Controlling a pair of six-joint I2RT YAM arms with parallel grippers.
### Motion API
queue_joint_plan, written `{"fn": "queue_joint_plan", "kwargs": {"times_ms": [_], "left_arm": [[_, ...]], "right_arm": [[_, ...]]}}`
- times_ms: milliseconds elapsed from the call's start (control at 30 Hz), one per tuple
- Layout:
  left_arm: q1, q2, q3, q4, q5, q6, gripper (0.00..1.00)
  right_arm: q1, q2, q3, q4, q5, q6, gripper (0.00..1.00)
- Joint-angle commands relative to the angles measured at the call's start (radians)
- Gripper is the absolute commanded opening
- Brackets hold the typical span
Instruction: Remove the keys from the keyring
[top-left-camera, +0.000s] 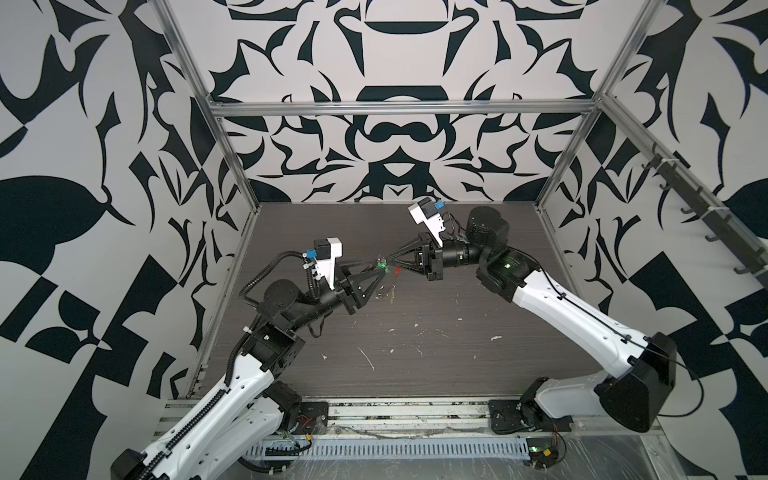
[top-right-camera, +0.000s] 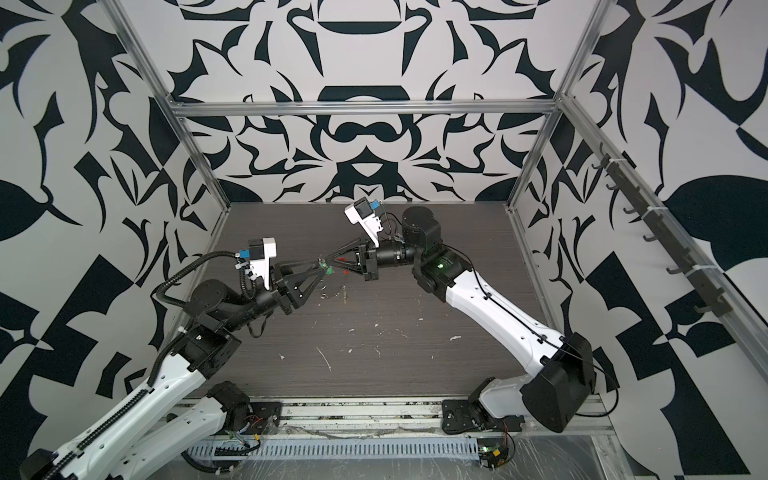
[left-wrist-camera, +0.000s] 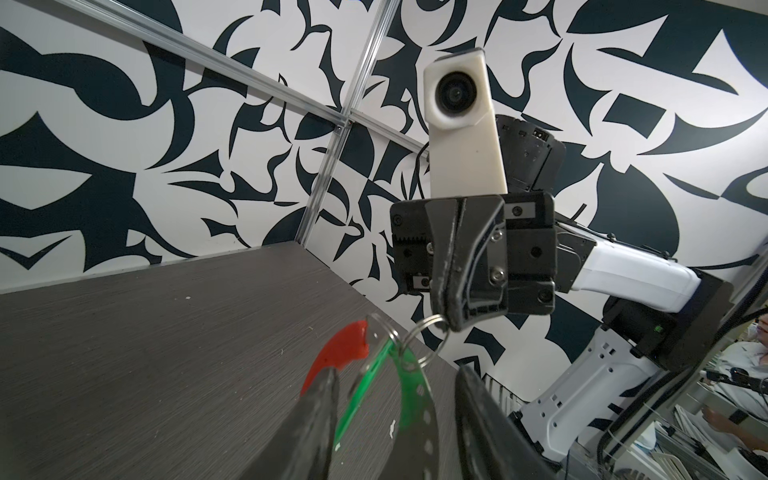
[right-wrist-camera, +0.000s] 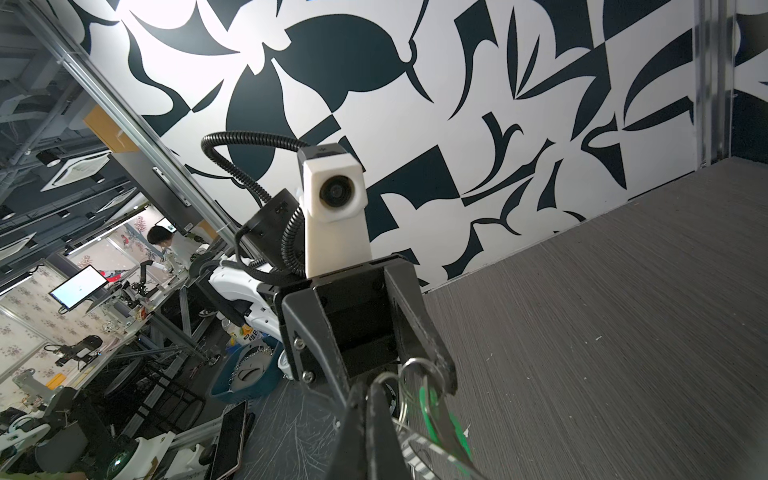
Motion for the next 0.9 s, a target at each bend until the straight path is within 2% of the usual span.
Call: {"fn": "queue_joint_plan", "kwargs": {"times_ms": [0, 167, 600, 867], "left_arm": [[0.004, 0.006, 0.042, 0.048, 0.012, 0.016, 0.48], [0.004, 0.024, 0.053, 0.065, 0.022, 0.017, 0.45], [0.004, 0.028, 0.053, 0.069, 0.037, 0.007, 0.22], [0.004, 0.029, 0.047, 0.074, 0.037, -0.006, 0.18]], "right_arm": [[0.008, -0.019, 0.052, 0.027, -0.019, -0.012, 0.00], [0.013, -0.021, 0.052, 0.026, -0.017, -0.011, 0.00], [0.016, -0.021, 0.051, 0.022, -0.009, -0.014, 0.00], [0.017, -0.019, 0.052, 0.020, -0.004, -0.013, 0.00]]}}
